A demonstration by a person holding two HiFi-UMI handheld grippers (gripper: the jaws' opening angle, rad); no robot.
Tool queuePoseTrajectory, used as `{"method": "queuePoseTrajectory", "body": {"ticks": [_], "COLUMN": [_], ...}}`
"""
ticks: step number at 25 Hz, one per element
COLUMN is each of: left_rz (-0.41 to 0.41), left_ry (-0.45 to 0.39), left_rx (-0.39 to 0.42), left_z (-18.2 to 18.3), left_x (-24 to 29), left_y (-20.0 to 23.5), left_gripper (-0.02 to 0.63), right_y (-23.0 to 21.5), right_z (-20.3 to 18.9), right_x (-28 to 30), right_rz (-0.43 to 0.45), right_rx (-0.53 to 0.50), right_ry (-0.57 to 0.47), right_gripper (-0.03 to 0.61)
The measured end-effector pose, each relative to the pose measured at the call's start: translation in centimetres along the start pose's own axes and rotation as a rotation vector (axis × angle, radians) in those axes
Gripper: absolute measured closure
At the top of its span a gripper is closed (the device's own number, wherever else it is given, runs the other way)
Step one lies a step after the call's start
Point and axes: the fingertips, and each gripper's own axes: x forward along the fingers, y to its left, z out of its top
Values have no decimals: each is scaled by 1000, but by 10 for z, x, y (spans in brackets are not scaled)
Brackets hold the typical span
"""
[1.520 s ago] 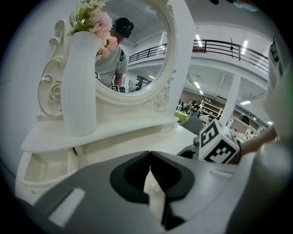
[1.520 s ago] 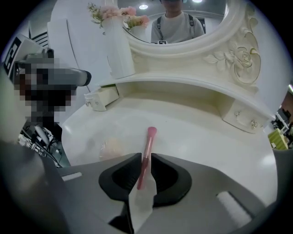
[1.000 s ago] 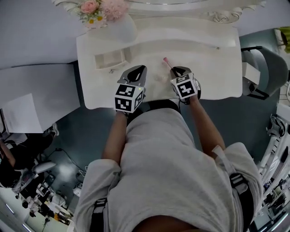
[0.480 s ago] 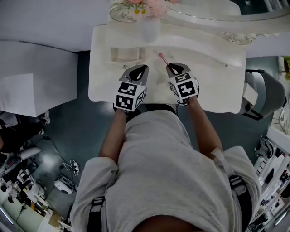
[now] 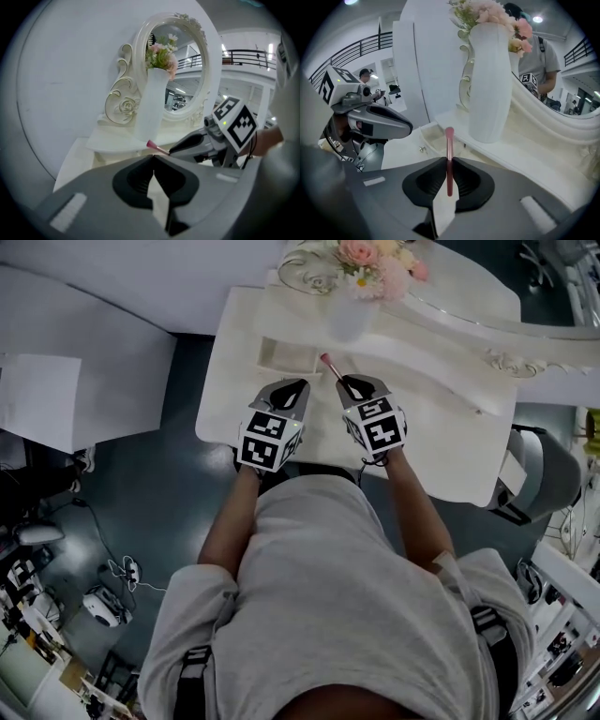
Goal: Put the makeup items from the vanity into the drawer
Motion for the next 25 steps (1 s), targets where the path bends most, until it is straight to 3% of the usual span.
{"method": "queuePoseTrajectory", "body": {"ticks": [15,25], "left_rz": [77,86], "left_ry": [-26,-32], "left_rx": [-61,-79], "left_z": [3,11], "left_x": [-20,-25], "left_y": [62,105], "left_gripper": [611,611], "right_y": [45,62], "right_z": [49,66], "right_x": [46,77], "right_rz": [104,122], "right_rx": [-119,-163], "right_ry": [26,77], "right_gripper": [532,532]}}
